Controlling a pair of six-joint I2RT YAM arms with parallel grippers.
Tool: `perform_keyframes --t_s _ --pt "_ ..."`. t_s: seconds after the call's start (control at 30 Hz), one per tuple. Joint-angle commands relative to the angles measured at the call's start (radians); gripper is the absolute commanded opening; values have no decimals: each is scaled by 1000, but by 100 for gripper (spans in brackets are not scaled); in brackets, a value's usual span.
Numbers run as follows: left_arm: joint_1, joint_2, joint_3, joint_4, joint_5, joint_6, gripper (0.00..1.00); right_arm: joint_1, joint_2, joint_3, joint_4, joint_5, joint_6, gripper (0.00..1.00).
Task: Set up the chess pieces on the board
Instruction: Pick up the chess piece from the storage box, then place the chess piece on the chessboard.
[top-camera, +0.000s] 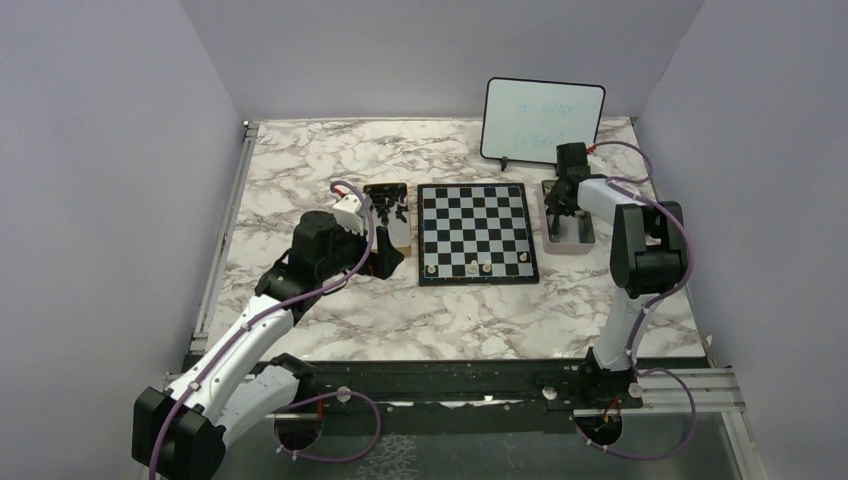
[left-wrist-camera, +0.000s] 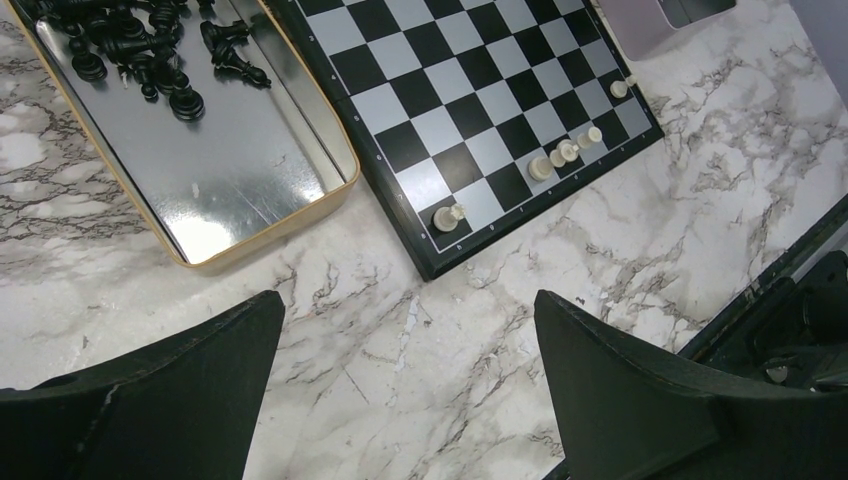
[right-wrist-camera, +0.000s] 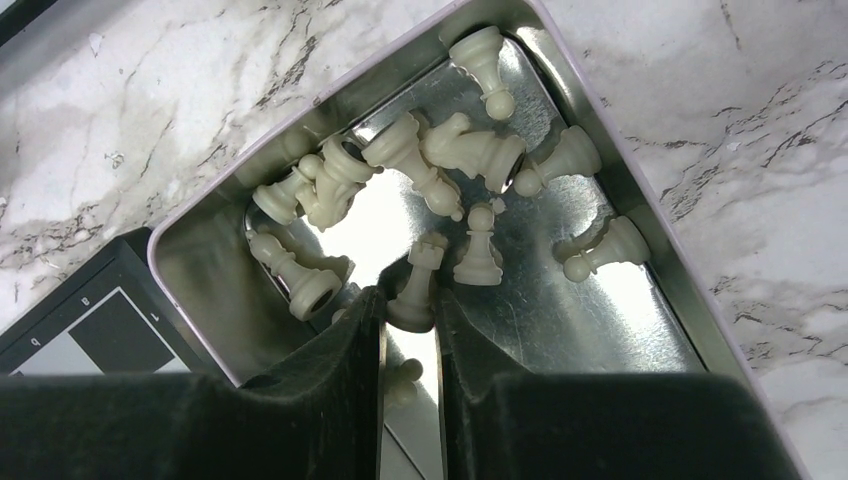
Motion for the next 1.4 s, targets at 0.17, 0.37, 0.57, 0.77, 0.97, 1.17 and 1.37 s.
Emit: perform_keyframes --t_s 0.17,0.37,0.57,0.77,0.97,1.17,1.37 --pt "-4 13 3 13 -16 -12 93 -4 -100 -46 14 -15 -142 20" --pt "-2 32 38 -34 13 -7 92 -5 -174 -97 42 -65 -253 20" --pt "-2 28 44 -24 36 -24 88 4 -261 -149 72 -122 -315 20" --pt "-2 49 90 -44 79 -89 77 84 -367 -202 119 -208 -407 20" --pt "-2 82 118 -11 159 -197 70 223 -483 -249 179 -279 -518 20" --pt "-2 156 182 2 209 -284 64 331 -598 -360 328 -494 -593 20" --pt "-2 227 253 36 284 -398 58 424 -708 -500 507 -655 -658 20"
